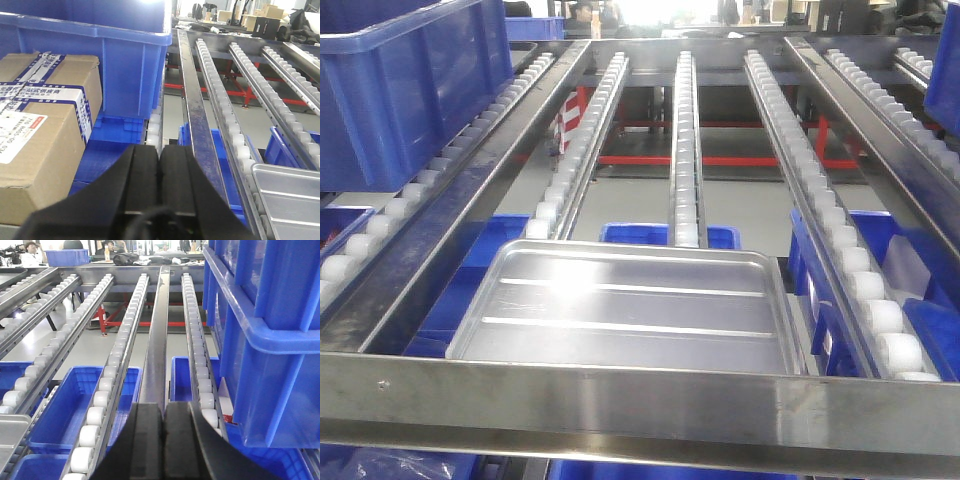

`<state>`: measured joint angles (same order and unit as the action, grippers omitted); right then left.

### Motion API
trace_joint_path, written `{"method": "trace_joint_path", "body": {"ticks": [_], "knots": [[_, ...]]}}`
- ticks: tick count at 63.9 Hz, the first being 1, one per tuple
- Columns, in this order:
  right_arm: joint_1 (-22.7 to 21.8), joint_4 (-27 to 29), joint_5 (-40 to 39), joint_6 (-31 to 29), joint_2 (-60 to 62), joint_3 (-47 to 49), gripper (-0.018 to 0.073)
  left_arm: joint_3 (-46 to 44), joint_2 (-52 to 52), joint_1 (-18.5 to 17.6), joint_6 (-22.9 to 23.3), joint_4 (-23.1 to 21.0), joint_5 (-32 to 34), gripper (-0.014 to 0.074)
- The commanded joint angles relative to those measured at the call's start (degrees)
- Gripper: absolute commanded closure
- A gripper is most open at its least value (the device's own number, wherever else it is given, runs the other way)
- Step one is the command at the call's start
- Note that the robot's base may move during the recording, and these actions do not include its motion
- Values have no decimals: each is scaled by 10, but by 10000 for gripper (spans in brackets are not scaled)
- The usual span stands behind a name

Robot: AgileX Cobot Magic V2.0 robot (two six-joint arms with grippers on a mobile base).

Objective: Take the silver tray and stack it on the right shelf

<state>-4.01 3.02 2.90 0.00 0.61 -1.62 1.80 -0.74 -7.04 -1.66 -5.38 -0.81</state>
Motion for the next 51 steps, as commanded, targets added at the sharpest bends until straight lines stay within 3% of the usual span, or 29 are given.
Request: {"method": "trace_joint_path", "body": {"ticks": [1,51], "knots": [[1,2,-51,-4,12,10,510,10,-9,-4,1,-6,53,697],[0,2,-65,-4,12,10,510,8,-9,-4,1,-10,65,697]]}}
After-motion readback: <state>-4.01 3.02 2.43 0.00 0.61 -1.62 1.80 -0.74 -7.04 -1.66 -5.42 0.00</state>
